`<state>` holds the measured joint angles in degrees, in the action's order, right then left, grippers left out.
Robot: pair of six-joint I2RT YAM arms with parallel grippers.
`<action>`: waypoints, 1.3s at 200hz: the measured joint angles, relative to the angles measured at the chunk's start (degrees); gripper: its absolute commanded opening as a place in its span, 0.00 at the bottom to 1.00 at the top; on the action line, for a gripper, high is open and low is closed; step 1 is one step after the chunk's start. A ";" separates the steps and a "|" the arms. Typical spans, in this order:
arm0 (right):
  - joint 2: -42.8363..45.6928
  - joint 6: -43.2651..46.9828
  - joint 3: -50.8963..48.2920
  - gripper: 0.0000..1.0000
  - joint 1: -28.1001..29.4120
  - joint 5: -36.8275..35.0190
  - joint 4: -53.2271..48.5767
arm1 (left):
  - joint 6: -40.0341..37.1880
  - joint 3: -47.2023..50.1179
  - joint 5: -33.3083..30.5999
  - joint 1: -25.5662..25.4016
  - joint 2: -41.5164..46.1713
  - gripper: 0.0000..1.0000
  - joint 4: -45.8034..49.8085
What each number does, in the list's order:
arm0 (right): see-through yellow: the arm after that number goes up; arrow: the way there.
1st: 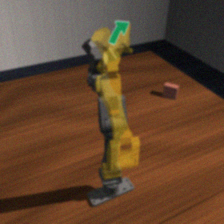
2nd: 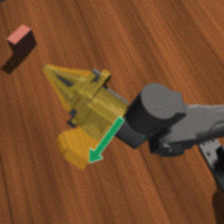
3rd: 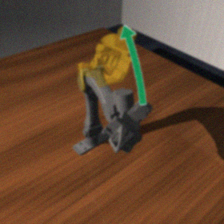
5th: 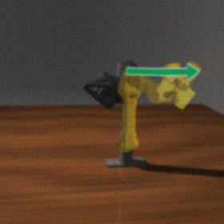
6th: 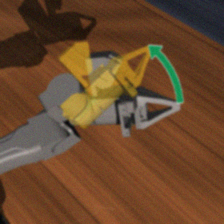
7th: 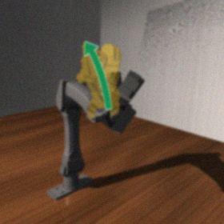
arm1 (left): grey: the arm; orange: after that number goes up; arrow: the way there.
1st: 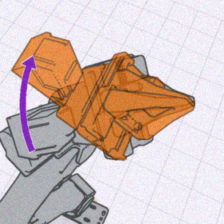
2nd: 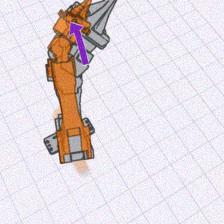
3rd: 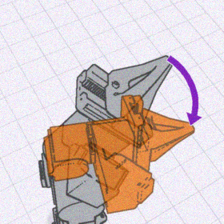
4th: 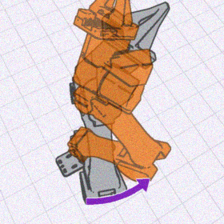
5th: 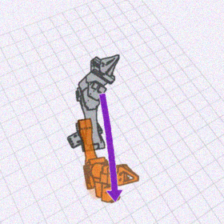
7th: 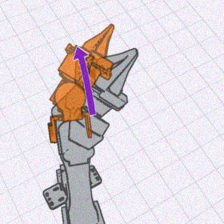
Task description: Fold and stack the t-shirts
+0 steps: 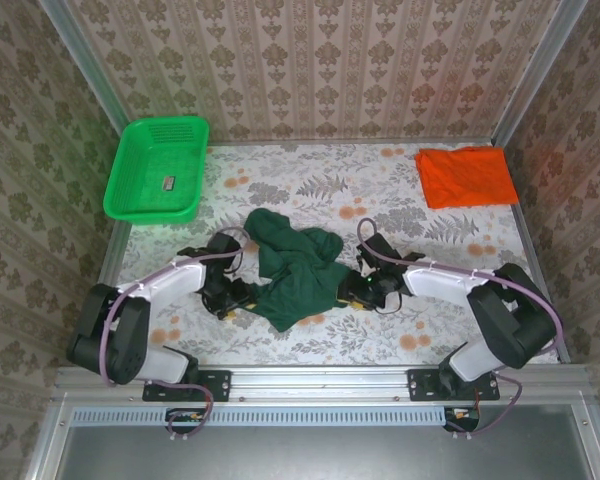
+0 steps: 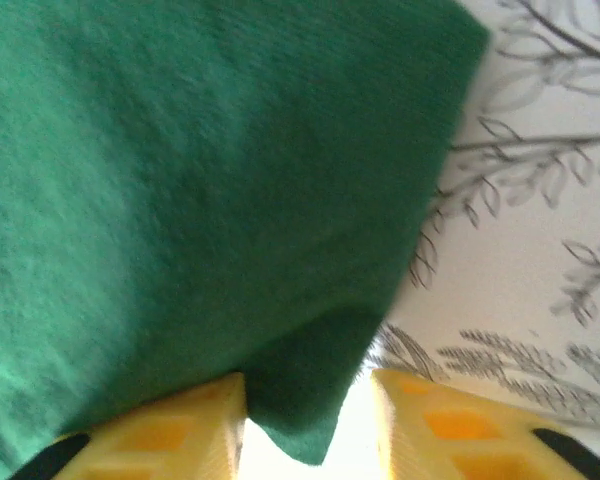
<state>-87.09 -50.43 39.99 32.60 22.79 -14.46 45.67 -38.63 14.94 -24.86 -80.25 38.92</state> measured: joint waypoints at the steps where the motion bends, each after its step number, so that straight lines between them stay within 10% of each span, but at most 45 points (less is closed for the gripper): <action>1: -0.11 0.09 0.07 0.32 0.00 0.00 0.02 | 0.02 0.00 0.02 0.09 -0.11 0.45 0.00; 55: -2.95 1.31 2.56 0.05 0.02 -1.66 -0.48 | -1.25 -1.97 -0.79 2.69 -3.41 0.00 3.43; 260: 29.70 12.87 26.47 0.08 -20.06 -7.39 -18.58 | -12.28 -31.80 -4.22 3.96 16.22 0.00 -2.12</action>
<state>-57.39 -37.56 66.46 12.53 15.40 -33.04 33.39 -70.43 10.72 -20.91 -64.03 36.80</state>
